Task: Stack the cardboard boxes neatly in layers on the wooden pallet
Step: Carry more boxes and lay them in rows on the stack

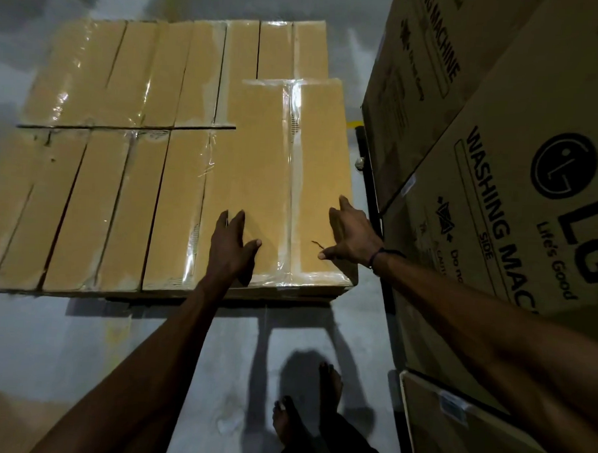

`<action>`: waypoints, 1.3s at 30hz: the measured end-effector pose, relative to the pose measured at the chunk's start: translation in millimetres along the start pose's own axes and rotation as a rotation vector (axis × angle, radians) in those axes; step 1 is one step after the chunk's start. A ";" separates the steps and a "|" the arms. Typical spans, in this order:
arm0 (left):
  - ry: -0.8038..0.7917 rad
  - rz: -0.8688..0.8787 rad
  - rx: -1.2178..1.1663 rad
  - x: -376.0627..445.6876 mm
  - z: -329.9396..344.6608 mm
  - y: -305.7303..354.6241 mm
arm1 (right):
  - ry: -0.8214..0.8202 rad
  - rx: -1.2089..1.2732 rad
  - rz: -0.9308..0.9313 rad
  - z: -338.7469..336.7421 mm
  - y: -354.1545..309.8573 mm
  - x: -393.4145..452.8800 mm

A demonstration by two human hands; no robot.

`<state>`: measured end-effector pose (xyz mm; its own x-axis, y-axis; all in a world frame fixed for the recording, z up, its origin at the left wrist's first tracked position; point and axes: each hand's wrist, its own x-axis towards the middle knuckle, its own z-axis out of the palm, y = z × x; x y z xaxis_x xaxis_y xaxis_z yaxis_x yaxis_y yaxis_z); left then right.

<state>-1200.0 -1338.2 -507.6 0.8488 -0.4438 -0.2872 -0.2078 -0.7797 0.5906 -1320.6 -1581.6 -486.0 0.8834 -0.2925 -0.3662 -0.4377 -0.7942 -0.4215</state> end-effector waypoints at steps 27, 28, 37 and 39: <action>0.396 -0.159 -0.506 -158.9 -129.7 3.1 | 0.089 0.431 -0.172 -55.3 -124.8 -101.3; 0.410 -0.169 -0.525 -165.6 -139.5 -3.1 | 0.094 0.434 -0.181 -52.7 -132.7 -102.9; 0.596 -0.344 -0.619 -205.4 -252.4 -118.0 | 0.048 0.510 -0.240 11.4 -288.4 -78.9; 0.618 -0.353 -0.619 -207.2 -277.0 -148.3 | 0.036 0.525 -0.249 26.4 -335.6 -67.1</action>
<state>-1210.4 -1008.2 -326.8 0.9577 0.2245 -0.1800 0.2550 -0.3726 0.8922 -1237.4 -1281.3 -341.9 0.9716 -0.1553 -0.1788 -0.2321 -0.4739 -0.8495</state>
